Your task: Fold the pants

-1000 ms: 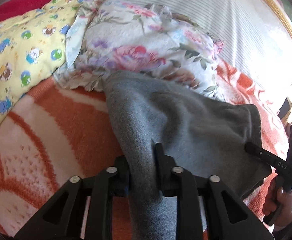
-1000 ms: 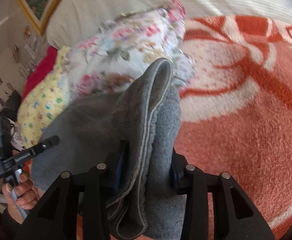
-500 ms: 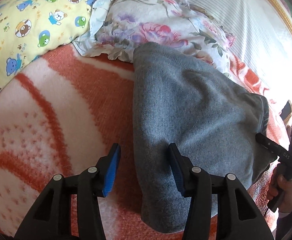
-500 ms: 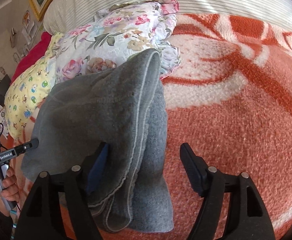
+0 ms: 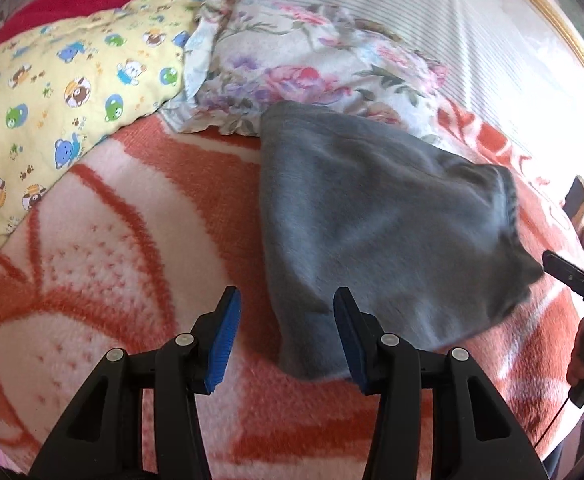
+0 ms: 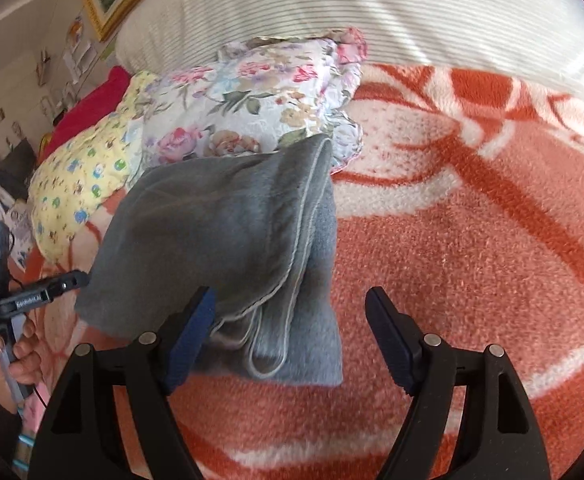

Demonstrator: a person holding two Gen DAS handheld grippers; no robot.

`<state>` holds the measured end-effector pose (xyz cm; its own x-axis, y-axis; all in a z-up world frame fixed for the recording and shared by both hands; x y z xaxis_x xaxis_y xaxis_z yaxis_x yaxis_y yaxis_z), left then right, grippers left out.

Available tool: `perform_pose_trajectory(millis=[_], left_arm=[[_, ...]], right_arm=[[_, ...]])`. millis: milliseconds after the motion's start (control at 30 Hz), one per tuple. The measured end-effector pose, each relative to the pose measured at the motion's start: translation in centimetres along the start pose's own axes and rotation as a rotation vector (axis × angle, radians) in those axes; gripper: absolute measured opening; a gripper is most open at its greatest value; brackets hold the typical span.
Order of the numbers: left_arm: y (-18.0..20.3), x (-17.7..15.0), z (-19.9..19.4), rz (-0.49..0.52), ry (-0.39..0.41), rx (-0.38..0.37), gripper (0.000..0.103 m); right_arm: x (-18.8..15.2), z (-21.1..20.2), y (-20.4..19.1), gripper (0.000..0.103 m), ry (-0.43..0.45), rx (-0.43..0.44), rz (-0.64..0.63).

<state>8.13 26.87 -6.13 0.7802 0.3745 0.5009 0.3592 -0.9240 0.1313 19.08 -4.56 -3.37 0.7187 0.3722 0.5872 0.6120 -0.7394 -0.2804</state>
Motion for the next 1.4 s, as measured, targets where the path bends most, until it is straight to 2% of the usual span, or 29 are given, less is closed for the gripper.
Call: perform_pose_trajectory(millis=[300,367,433,567,833,1400], left_arm=[[3.0,-1.3,-2.2,0.107,0.034,0.016,0.051],[3.5,-1.4,-2.7,0.123,0.042,0.020,0.054],[3.9,-1.6,-3.1,0.140,0.054,0.031,0.064],[4.7,-1.9,-3.7,0.183,0.073,0.058,0.065],[6.0,-2.5,-4.4,0.234,0.101,0.118,0.079],[7.0,-2.3,-5.8,0.261,0.123,0.150,0.081]], right_arm=[[-0.8,-2.2,-3.3,0.082,-0.006,-0.001,-0.142],[-0.9,-2.5,-3.9,0.085,-0.009,0.006,-0.166],[-1.1,-2.6,-4.6,0.086,-0.022,0.013,-0.192],[-1.8,-2.5,-6.2,0.090,-0.052,0.011,-0.259],[-2.6,-1.8,-7.4,0.097,-0.082,0.000,-0.302],[-3.3,-1.3,-8.6,0.098,-0.104,-0.024,-0.360]])
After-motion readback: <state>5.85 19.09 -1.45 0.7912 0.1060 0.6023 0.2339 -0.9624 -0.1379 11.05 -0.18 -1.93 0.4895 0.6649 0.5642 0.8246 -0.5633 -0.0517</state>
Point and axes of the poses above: each gripper's, at about its wrist camera, not at the fingertips, and z roughly the way its jaws point, y to its right, x to its top, the point moved 7 cm from there along z, roughly the way its jaws point, and after that the axes turned 10 degrees about -y, right-handed, at the moved point
